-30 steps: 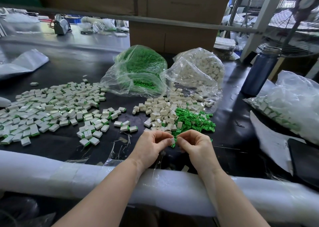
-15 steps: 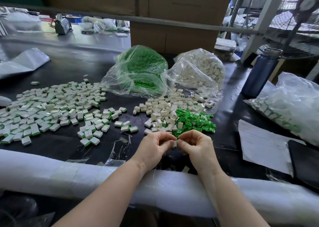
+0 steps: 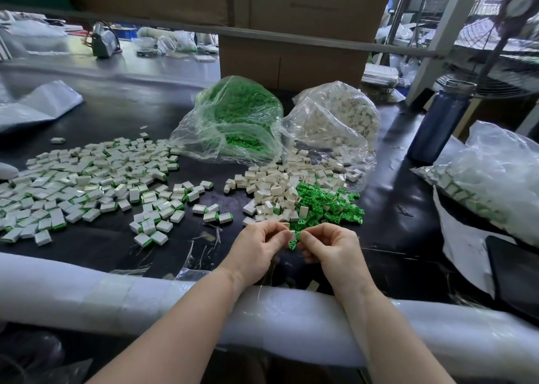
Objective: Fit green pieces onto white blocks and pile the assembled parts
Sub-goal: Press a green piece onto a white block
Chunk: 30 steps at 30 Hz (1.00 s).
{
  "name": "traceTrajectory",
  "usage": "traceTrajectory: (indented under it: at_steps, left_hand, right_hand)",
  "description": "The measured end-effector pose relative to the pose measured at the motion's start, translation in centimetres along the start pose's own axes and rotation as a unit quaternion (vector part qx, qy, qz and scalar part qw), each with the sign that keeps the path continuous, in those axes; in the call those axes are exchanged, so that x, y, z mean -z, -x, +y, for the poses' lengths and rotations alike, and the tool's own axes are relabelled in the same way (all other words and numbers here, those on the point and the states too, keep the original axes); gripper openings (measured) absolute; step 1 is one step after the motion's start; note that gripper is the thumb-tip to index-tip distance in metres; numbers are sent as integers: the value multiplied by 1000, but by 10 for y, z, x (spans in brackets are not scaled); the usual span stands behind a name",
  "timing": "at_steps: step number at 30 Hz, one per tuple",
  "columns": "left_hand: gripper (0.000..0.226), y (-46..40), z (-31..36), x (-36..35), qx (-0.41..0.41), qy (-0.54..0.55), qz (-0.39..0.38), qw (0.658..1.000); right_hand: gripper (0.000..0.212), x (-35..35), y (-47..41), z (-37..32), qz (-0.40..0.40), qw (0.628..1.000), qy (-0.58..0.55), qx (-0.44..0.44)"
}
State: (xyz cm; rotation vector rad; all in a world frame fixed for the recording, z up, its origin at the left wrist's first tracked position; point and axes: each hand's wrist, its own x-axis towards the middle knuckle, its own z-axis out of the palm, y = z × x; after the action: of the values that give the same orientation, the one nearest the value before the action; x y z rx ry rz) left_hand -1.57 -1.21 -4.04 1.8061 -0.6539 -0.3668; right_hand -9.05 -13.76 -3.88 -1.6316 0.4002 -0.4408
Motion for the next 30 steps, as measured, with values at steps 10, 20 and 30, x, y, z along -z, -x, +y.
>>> traceTrajectory:
  at_steps: [10,20,30]
  left_hand:
    - [11,0,-2,-1,7,-61,-12,998]
    - [12,2,1,-4,-1,-18,18,1000]
    - [22,3,3,-3,4,-32,17,999]
  right_hand:
    - [13,-1,-3,5,-27,997,70,-3]
    - [11,0,0,2,-18,999,2,31]
    - [10,0,2,1,-55,998,10,42]
